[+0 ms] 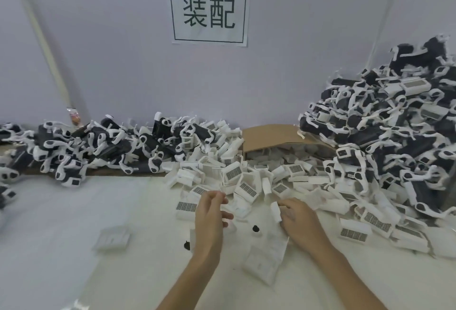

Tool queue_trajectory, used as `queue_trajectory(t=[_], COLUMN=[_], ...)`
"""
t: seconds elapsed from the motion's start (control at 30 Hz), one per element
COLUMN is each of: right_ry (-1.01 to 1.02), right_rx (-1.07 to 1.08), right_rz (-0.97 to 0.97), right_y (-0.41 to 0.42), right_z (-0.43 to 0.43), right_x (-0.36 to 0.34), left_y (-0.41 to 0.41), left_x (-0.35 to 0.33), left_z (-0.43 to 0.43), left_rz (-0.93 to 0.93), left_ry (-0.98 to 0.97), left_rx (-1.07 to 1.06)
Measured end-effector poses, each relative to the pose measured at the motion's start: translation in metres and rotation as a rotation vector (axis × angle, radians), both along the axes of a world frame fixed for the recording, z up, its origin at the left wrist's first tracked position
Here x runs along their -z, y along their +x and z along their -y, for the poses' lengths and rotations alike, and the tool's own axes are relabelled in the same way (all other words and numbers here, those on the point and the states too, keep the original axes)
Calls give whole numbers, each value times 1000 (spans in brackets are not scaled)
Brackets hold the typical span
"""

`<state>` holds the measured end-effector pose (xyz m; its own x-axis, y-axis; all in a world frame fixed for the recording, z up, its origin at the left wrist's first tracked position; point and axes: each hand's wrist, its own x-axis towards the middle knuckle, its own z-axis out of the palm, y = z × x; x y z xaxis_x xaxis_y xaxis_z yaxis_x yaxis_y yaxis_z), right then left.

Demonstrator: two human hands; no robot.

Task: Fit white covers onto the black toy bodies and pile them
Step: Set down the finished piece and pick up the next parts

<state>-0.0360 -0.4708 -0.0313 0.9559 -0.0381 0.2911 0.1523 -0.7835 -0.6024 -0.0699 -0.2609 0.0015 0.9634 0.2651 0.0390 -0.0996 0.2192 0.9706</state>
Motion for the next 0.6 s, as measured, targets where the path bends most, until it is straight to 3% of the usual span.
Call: queue_trajectory(t=[0.27,0.47,0.6], right_ry=[278,115,169], right_rx=[-205,-231,-188], right_rz=[-59,-92,-65], right_y=[-4,-9,-11], right_z=[-8,-15,-15], right_x=[-1,-2,-9], left_y=[14,53,82], left_x=[2,1,1], left_z=[-20,-72,-113], left_rz=[23,10,-65], left_ry=[153,620,683], left_rx=[-35,-95,-206])
